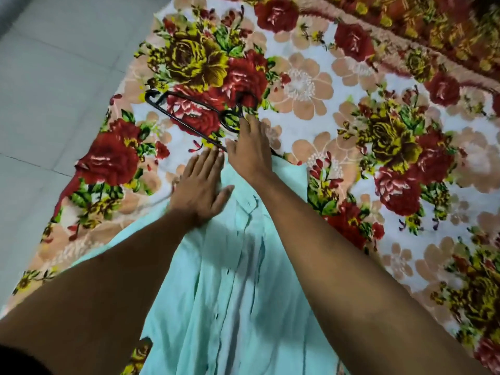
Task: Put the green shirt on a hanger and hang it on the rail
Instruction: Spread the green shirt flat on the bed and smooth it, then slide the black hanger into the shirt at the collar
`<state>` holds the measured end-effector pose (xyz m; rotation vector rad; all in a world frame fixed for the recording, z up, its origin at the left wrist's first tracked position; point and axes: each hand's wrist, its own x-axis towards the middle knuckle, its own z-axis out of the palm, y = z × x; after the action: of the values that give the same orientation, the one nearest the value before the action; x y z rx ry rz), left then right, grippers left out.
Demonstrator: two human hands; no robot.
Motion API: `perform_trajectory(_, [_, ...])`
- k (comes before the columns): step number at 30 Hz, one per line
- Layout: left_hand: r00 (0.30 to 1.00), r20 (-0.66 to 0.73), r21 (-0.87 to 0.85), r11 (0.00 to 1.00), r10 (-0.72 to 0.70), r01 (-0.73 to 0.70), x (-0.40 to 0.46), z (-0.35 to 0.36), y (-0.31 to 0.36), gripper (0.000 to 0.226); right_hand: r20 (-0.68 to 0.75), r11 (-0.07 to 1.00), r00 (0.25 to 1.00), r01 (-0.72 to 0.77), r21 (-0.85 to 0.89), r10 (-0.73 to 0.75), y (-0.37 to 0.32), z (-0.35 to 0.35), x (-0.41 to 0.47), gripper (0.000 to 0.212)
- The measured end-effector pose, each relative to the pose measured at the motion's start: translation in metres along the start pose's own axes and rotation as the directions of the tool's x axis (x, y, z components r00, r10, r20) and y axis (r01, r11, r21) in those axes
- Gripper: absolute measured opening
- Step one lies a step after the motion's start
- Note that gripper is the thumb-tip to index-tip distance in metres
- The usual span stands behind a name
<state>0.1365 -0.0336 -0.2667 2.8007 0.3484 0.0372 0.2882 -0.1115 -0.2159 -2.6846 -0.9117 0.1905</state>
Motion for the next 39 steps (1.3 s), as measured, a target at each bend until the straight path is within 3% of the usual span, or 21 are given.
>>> perform_trajectory(4, [1.0, 0.009, 0.008, 1.0, 0.002, -0.002, 0.003, 0.001, -0.004, 0.08, 0.106, 0.998, 0.994, 0.01, -0.06, -0.004, 0.008, 0.012, 0.033, 0.099])
perform_trajectory(10, [0.999, 0.042, 0.07, 0.998, -0.011, 0.008, 0.002, 0.002, -0.003, 0.077, 0.19, 0.983, 0.968, 0.176, -0.045, -0.165, 0.011, 0.006, 0.038, 0.123])
perform_trajectory(13, [1.0, 0.026, 0.091, 0.996, -0.014, 0.012, 0.002, 0.001, 0.0, 0.075, 0.221, 0.972, 0.955, 0.22, -0.084, -0.197, 0.009, 0.004, 0.033, 0.119])
perform_trajectory(17, [1.0, -0.008, 0.042, 0.999, -0.004, 0.004, 0.002, 0.002, -0.001, 0.078, 0.222, 0.983, 0.963, 0.172, -0.061, -0.155, -0.008, -0.004, 0.044, 0.115])
perform_trajectory(24, [0.999, -0.04, 0.02, 1.0, 0.013, -0.012, -0.002, 0.006, -0.002, 0.079, -0.05, 0.957, 0.958, 0.278, -0.085, -0.282, -0.007, -0.051, 0.064, 0.105])
perform_trajectory(29, [0.997, -0.079, 0.003, 1.0, 0.026, -0.026, -0.003, 0.009, -0.001, 0.077, -0.217, 0.894, 0.868, 0.442, -0.074, -0.447, 0.01, -0.07, 0.023, 0.096])
perform_trajectory(32, [0.995, -0.096, -0.02, 0.999, 0.032, -0.034, -0.007, 0.008, 0.0, 0.076, -0.304, 0.881, 0.829, 0.462, -0.101, -0.469, 0.018, -0.087, -0.012, 0.09])
perform_trajectory(35, [0.99, -0.13, -0.053, 0.997, 0.046, -0.054, -0.008, -0.005, 0.007, 0.067, -0.292, 0.908, 0.861, 0.407, -0.1, -0.417, 0.034, -0.102, -0.051, 0.09])
perform_trajectory(39, [0.942, -0.285, -0.063, 0.977, 0.179, -0.205, -0.025, -0.012, 0.042, 0.04, -0.189, 0.961, 0.944, 0.253, -0.109, -0.27, 0.062, -0.099, -0.113, 0.094])
